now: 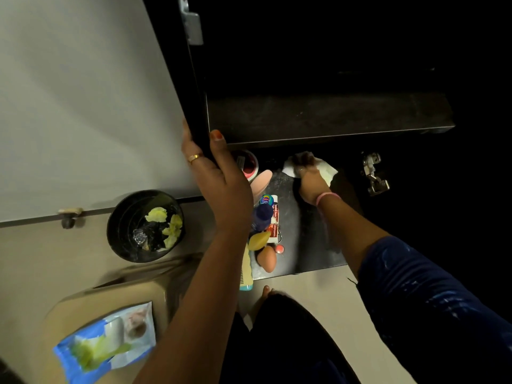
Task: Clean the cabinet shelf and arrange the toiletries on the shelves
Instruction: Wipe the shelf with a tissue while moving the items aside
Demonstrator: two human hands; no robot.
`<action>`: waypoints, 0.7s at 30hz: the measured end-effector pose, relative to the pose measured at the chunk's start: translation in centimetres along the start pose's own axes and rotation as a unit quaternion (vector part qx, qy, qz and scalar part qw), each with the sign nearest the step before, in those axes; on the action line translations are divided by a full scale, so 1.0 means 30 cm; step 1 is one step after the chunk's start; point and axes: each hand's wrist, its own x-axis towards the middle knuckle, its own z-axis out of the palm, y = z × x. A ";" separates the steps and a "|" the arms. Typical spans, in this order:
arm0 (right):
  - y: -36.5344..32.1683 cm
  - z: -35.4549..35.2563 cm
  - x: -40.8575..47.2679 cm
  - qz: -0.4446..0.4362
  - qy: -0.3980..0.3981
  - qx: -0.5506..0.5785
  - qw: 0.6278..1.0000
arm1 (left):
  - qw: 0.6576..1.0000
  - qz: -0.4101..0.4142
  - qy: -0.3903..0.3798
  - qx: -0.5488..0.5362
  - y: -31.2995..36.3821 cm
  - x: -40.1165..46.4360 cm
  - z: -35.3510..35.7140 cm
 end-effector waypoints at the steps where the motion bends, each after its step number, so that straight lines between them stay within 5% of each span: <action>1: -0.011 0.011 -0.011 -0.008 -0.003 0.004 1.000 | 1.000 -0.001 0.003 0.002 0.002 -0.001 0.002; 15: 0.110 0.192 -0.609 0.019 0.022 0.011 1.000 | 1.000 -0.018 0.005 0.003 -0.006 0.001 -0.002; 21: 0.143 0.218 -0.810 -0.002 -0.032 0.029 0.999 | 0.999 -0.031 0.008 0.023 0.000 0.005 0.001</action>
